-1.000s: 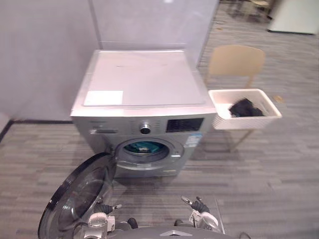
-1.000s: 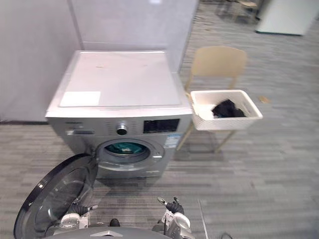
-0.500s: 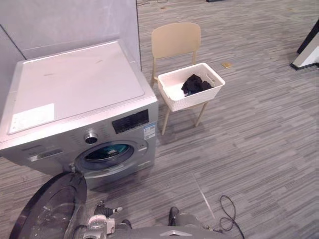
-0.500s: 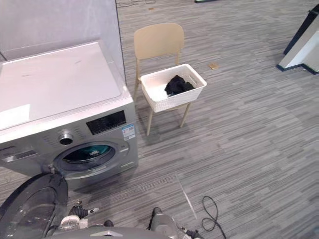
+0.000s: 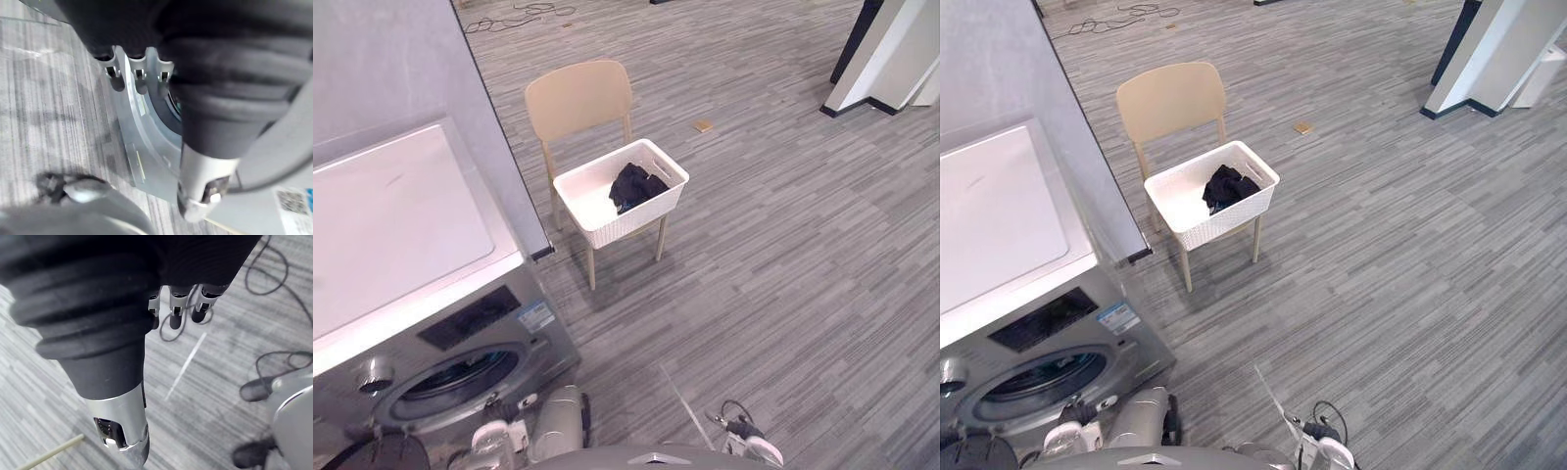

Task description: Pick up the laundry basket with both hands and put the clothes into the washing machine.

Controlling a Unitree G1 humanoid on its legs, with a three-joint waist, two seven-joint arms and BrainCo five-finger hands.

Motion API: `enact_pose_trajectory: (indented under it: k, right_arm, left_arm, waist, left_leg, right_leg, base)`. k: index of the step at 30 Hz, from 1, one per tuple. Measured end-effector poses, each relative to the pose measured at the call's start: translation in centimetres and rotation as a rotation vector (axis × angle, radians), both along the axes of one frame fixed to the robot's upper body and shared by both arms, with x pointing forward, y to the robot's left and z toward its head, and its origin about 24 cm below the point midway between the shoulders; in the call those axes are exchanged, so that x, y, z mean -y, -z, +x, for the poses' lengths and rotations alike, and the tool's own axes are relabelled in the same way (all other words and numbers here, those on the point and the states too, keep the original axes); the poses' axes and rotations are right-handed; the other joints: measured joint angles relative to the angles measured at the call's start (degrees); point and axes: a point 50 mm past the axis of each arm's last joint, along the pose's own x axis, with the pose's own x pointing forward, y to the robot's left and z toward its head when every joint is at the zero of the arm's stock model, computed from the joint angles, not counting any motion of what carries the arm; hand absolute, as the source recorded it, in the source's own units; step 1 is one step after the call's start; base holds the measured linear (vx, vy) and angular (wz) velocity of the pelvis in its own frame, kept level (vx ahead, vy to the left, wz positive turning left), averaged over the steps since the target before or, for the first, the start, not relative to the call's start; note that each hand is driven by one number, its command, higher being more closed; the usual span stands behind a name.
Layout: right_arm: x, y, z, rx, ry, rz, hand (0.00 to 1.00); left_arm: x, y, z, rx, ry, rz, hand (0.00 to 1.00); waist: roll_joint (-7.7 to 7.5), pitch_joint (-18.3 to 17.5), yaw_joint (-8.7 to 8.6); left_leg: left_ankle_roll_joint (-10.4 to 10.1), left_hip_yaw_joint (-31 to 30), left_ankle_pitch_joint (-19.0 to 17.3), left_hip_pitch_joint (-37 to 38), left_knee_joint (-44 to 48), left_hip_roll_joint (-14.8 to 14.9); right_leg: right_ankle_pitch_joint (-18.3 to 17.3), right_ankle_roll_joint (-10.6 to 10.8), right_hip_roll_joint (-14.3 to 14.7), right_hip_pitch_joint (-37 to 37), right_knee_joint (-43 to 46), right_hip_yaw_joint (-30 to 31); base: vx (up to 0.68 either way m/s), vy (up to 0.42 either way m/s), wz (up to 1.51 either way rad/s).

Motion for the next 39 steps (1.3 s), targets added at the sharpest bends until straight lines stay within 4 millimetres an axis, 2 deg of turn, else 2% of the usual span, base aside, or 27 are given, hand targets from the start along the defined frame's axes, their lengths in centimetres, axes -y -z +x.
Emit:
enact_pose_trajectory:
  k: [1, 2, 3, 4, 6, 7, 10, 11, 13, 15, 17, 18, 19, 20, 21, 22, 23, 24, 25, 26, 28, 30, 32, 34, 36, 37, 39]
  right_arm:
    - [-0.1, -0.1, 0.3, 0.013, -0.002, -0.001, 0.0]
    - [-0.5, -0.2, 0.8, 0.022, -0.014, 0.005, 0.0]
    - [-0.9, -0.1, 0.9, 0.024, -0.025, 0.012, 0.0]
    - [-1.7, -0.3, 1.9, 0.054, -0.055, 0.022, 0.0]
    - [-2.5, -0.1, 1.6, 0.051, -0.058, 0.043, 0.0]
    - [-3.1, 0.1, 1.2, 0.047, -0.064, 0.065, 0.0]
    - [-2.5, 0.2, -0.1, 0.038, -0.061, 0.045, 0.0]
    - [-2.0, 0.1, -0.3, 0.046, -0.034, 0.039, 0.0]
    - [-1.4, 0.1, -0.8, 0.037, -0.017, 0.026, 0.0]
    - [-1.0, 0.3, -1.8, 0.016, 0.029, 0.026, 0.0]
    - [-0.7, 0.5, -3.0, -0.009, 0.06, 0.025, 0.0]
    - [-0.9, 0.8, -4.1, -0.039, 0.069, 0.03, 0.0]
    - [-0.9, 0.8, -4.3, -0.044, 0.071, 0.03, 0.0]
    - [-1.0, 1.0, -5.0, -0.065, 0.072, 0.036, 0.0]
    - [-1.4, 1.2, -5.6, -0.092, 0.071, 0.051, 0.0]
    - [-1.9, 1.4, -6.2, -0.113, 0.069, 0.064, 0.0]
    - [-1.6, 1.4, -6.5, -0.125, 0.067, 0.062, 0.0]
    - [-0.9, 1.3, -6.1, -0.119, 0.058, 0.045, 0.0]
    - [-0.2, 1.2, -6.3, -0.127, 0.063, 0.028, 0.0]
    - [-0.3, 1.2, -6.5, -0.136, 0.061, 0.032, 0.0]
    - [-0.1, 1.1, -6.2, -0.132, 0.067, 0.029, 0.0]
    - [0.1, 1.0, -5.4, -0.11, 0.069, 0.025, 0.0]
    - [0.6, 0.5, -3.4, -0.049, 0.072, 0.01, 0.0]
    - [1.1, -0.6, -1.6, 0.046, 0.083, -0.009, 0.0]
    - [1.9, -2.8, 1.5, 0.213, 0.095, -0.065, 0.0]
    - [1.7, -3.9, 2.8, 0.284, 0.098, -0.082, 0.0]
    - [1.7, -8.5, 7.0, 0.522, 0.049, -0.179, 0.0]
  left_arm:
    - [0.1, 0.3, -1.2, -0.033, -0.017, -0.014, 0.0]
    - [0.0, 0.6, -2.4, -0.069, -0.028, -0.024, 0.0]
    - [0.0, 0.8, -3.2, -0.093, -0.036, -0.031, 0.0]
    - [-0.1, 0.9, -4.0, -0.123, -0.066, -0.04, 0.0]
    - [-0.5, 0.9, -4.2, -0.135, -0.057, -0.032, 0.0]
    - [-0.9, 0.8, -3.9, -0.133, -0.016, -0.014, 0.0]
    - [-1.1, 0.5, -2.0, -0.119, 0.006, 0.008, 0.0]
    - [-1.0, 0.5, -1.9, -0.125, 0.007, 0.011, 0.0]
    - [-1.0, 0.4, -1.4, -0.107, 0.013, 0.019, 0.0]
    - [-1.1, 0.1, -0.7, -0.078, 0.006, 0.035, 0.0]
    - [-1.0, 0.0, -0.6, -0.069, 0.008, 0.039, 0.0]
    - [-1.2, -0.2, -0.5, -0.058, -0.006, 0.051, 0.0]
    - [-1.3, -0.2, -0.6, -0.06, -0.017, 0.054, 0.0]
    - [-1.5, -0.1, -1.3, -0.064, -0.018, 0.059, 0.0]
    - [-1.6, -0.1, -2.0, -0.073, -0.024, 0.062, 0.0]
    - [-2.2, -0.1, -2.4, -0.081, -0.07, 0.082, 0.0]
    - [-3.0, -0.2, -3.0, -0.083, -0.114, 0.099, 0.0]
    - [-2.7, -0.1, -3.2, -0.082, -0.104, 0.081, 0.0]
    - [-2.0, 0.1, -3.4, -0.076, -0.096, 0.044, 0.0]
    - [-0.8, 0.3, -2.9, -0.056, -0.096, 0.004, 0.0]
    - [-0.1, 0.3, -2.5, -0.04, -0.116, -0.026, 0.0]
    - [-0.2, 0.5, -3.0, -0.059, -0.106, -0.026, 0.0]
    - [-0.4, 0.6, -3.2, -0.089, -0.039, -0.014, 0.0]
    - [-0.3, 0.7, -3.2, -0.099, -0.016, -0.012, 0.0]
    - [-0.1, 0.8, -3.6, -0.127, 0.018, -0.012, 0.0]
    - [-0.4, 0.8, -3.7, -0.138, 0.04, 0.0, 0.0]
    - [-0.6, 0.9, -4.1, -0.16, 0.058, 0.017, 0.0]
  waist:
    - [0.02, -0.3, 0.54]
    - [-0.65, -0.9, 1.95]
    - [-0.84, -1.0, 2.11]
    - [-1.99, -0.6, 2.14]
    - [-2.92, -0.6, 2.6]
    - [-3.95, -0.6, 2.16]
    - [-4.48, -0.7, -0.17]
    - [-4.07, -0.6, -1.33]
    - [-4.02, -0.5, -1.17]
    - [-3.93, -0.3, -0.74]
    - [-3.55, -1.0, -0.22]
    - [-3.78, -2.2, -0.35]
    - [-3.86, -2.3, -0.22]
    - [-4.13, -3.3, 0.05]
    - [-4.9, -4.9, -0.02]
    - [-5.79, -5.8, 0.04]
    - [-4.99, -6.6, 0.43]
    - [-3.68, -7.3, 0.17]
    - [-2.59, -7.8, -0.73]
    - [-2.63, -7.5, -1.12]
    - [-1.62, -6.9, -0.86]
    - [-1.63, -6.8, -0.15]
    - [-1.63, -6.8, -0.54]
    - [-1.57, -6.8, -0.96]
    - [-1.32, -6.7, -1.54]
    - [-2.1, -6.6, -1.27]
    - [-3.02, -6.0, -1.12]
  left_leg:
    - [3.0, 1.1, 4.6, -0.1, -7.6, -2.7]
    - [8.2, -0.7, 8.8, -0.2, -8.8, -4.9]
    - [9.4, -0.7, 8.8, 0.0, -8.6, -5.3]
    - [9.5, -0.2, 7.7, 1.7, -9.8, -5.8]
    - [8.8, -1.2, 6.9, 6.6, -13.5, -6.2]
    - [8.3, -2.9, 6.6, 10.5, -15.6, -7.6]
    - [8.4, -9.6, 4.7, 17.9, -15.8, -10.0]
    - [8.4, -13.5, 4.7, 19.6, -16.1, -10.1]
    - [7.9, -17.0, 4.4, 21.2, -16.9, -10.0]
    - [5.9, -20.7, 2.9, 22.3, -17.0, -9.7]
    - [3.9, -23.8, 1.3, 23.0, -16.6, -8.8]
    - [2.0, -26.6, -2.0, 22.1, -14.1, -7.4]
    - [1.7, -27.0, -2.7, 22.1, -13.5, -7.1]
    - [0.4, -28.6, -5.1, 22.0, -11.6, -5.5]
    - [-1.3, -29.9, -7.2, 22.0, -10.6, -3.8]
    - [-2.1, -30.4, -8.1, 22.0, -10.6, -3.0]
    - [-3.5, -30.8, -9.8, 22.3, -10.6, 0.7]
    - [-4.0, -30.3, -9.3, 22.0, -10.6, 3.0]
    - [-3.4, -28.7, -5.8, 19.7, -9.3, 4.8]
    - [-1.5, -27.4, -2.3, 17.1, -5.4, 5.4]
    - [0.0, -21.9, 2.6, 14.0, 0.7, 8.1]
    - [1.9, -13.2, 6.0, 12.6, 4.6, 11.8]
    - [1.6, -2.1, 5.8, 12.4, 4.6, 13.7]
    - [-0.5, 2.2, 4.9, 13.7, -2.2, 11.9]
    - [-2.3, 3.8, 4.5, 17.4, -16.5, 8.3]
    - [-3.1, 4.3, 6.1, 18.4, -20.8, 7.0]
    - [-2.5, 4.2, 10.0, 19.4, -27.3, 4.7]
  right_leg:
    - [-0.4, 0.5, 0.3, 1.7, -2.0, 0.1]
    - [-1.1, 1.7, 0.1, 2.1, -2.0, 1.3]
    - [-1.5, 2.4, -0.3, 2.3, -0.8, 1.7]
    - [-2.3, 3.7, -1.0, 0.9, 4.5, 1.1]
    - [-2.6, 7.1, -3.1, -7.6, 26.2, -2.0]
    - [2.1, 11.8, -6.2, -14.1, 43.4, -3.5]
    - [3.7, 12.3, -12.7, -24.1, 65.9, -4.0]
    - [3.1, 11.4, -14.6, -26.6, 65.6, -4.3]
    - [2.5, 10.6, -17.1, -30.0, 61.7, -3.1]
    - [2.2, 10.4, -19.9, -32.6, 50.6, 2.2]
    - [3.8, 8.1, -20.8, -31.2, 34.2, 8.3]
    - [7.4, 8.2, -20.2, -27.8, 19.8, 16.6]
    - [8.1, 8.5, -20.0, -27.3, 18.5, 17.7]
    - [10.5, 11.2, -19.7, -25.7, 15.7, 18.9]
    - [11.9, 14.9, -20.0, -24.2, 14.6, 15.4]
    - [12.3, 14.4, -20.2, -23.4, 14.3, 13.3]
    - [10.4, 18.2, -18.7, -22.5, 14.6, 8.7]
    - [9.8, 16.3, -17.0, -21.9, 14.7, 6.5]
    - [7.6, 14.6, -15.8, -21.7, 15.6, 3.6]
    - [7.2, 13.8, -15.9, -20.1, 15.3, 0.0]
    - [6.5, 11.6, -14.7, -15.9, 14.2, -4.8]
    - [6.0, 10.1, -14.1, -13.1, 13.3, -8.1]
    - [6.5, 9.7, -13.8, -10.2, 9.7, -11.7]
    - [7.2, 9.8, -13.8, -10.0, 7.4, -13.2]
    - [8.0, 10.4, -13.2, -11.0, 5.2, -14.0]
    - [8.7, 10.4, -13.6, -11.2, 4.0, -12.8]
    - [12.2, 10.3, -13.6, -11.5, -0.2, -10.8]
  base:
    - [0.45, 0.004, -0.28]
    - [0.48, 0.016, -0.39]
    - [0.43, 0.006, -0.37]
    - [0.44, -0.01, -0.1]
    - [0.42, -0.007, 0.11]
    - [0.41, -0.013, 0.5]
    - [0.41, -0.049, 1.2]
    - [0.35, -0.094, 1.57]
    - [0.29, -0.131, 1.29]
    - [0.26, -0.213, 1.22]
    - [0.2, -0.344, 0.88]
    - [0.16, -0.362, 0.73]
    - [0.18, -0.428, 0.75]
    - [0.19, -0.427, 0.5]
    - [0.24, -0.564, 0.53]
    - [0.25, -0.661, 0.45]
    - [0.18, -0.545, 0.4]
    - [0.21, -0.718, 0.81]
    - [0.18, -0.637, 1.25]
    - [0.17, -0.609, 1.3]
    - [0.05, -0.432, 1.08]
    - [0.0, -0.343, 0.73]
    - [0.0, -0.209, 0.71]
    - [-0.03, -0.064, 0.7]
    - [-0.04, 0.017, 0.56]
    - [-0.03, 0.022, 0.24]
    - [0.02, 0.035, 0.12]
